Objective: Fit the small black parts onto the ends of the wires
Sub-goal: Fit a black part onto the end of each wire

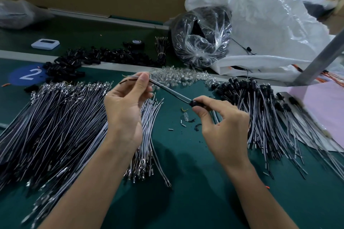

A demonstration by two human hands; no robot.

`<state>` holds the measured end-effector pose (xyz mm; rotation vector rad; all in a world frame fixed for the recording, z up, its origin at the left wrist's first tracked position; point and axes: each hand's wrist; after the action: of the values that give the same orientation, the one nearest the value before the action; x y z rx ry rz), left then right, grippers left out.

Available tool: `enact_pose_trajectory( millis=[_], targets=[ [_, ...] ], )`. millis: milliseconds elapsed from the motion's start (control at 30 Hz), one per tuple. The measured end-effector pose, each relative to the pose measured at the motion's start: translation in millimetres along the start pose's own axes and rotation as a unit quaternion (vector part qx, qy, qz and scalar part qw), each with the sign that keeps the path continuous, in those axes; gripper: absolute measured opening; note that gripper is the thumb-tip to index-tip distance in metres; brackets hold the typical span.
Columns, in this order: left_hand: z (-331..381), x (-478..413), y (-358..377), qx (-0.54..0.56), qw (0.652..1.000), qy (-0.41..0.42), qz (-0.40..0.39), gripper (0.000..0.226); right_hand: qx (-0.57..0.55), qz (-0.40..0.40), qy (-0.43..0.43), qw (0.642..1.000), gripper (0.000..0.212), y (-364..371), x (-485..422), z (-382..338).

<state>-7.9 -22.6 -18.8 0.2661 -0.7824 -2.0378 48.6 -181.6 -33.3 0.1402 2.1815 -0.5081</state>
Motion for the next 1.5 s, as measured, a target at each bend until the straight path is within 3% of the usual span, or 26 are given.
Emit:
enact_pose_trajectory(
  millis=[100,167,267,400,500,600,700,900,1100,1500],
  targets=[
    [2,-1,-1,-0.007,1.000,-0.008,-0.005,0.021,-0.073,-0.019,0.112,0.991,0.016,-3,-4,3],
    [4,-1,-3,-0.032,0.999,0.011,-0.015,0.041,-0.164,-0.019,0.202,0.966,0.019,-9,-10,7],
    [6,4,-1,-0.072,0.992,0.104,0.004,0.058,-0.281,0.002,0.265,0.922,0.016,-19,-17,9],
    [6,13,5,-0.191,0.944,0.268,0.005,0.037,-0.413,-0.029,0.328,0.849,0.018,-22,-20,6],
    [7,21,14,-0.238,0.926,0.274,-0.100,0.013,-0.454,-0.057,0.350,0.817,0.022,-21,-20,3],
    [7,32,30,-0.225,0.927,0.234,-0.187,0.019,-0.455,-0.064,0.350,0.816,0.022,-19,-20,0],
    [2,33,40,-0.241,0.927,0.141,-0.252,0.017,-0.465,-0.069,0.337,0.816,0.021,-17,-18,-2],
    [-10,19,35,-0.147,0.946,-0.023,-0.287,0.030,-0.373,-0.061,0.337,0.862,0.035,-17,-17,-1],
    [-20,13,32,-0.077,0.965,-0.002,-0.251,0.025,-0.298,-0.123,0.310,0.894,0.014,-14,-16,0],
    [-21,24,29,-0.126,0.955,0.021,-0.267,0.027,-0.331,-0.093,0.332,0.878,0.017,-13,-12,-2]
  ],
)
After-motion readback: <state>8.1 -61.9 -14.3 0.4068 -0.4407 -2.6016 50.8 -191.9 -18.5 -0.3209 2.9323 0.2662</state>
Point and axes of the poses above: each hand's wrist, its own x-axis away from the middle knuckle, its own y-axis out of the palm, z = x × y, and after that the axes turned 12 degrees about z, right-handed
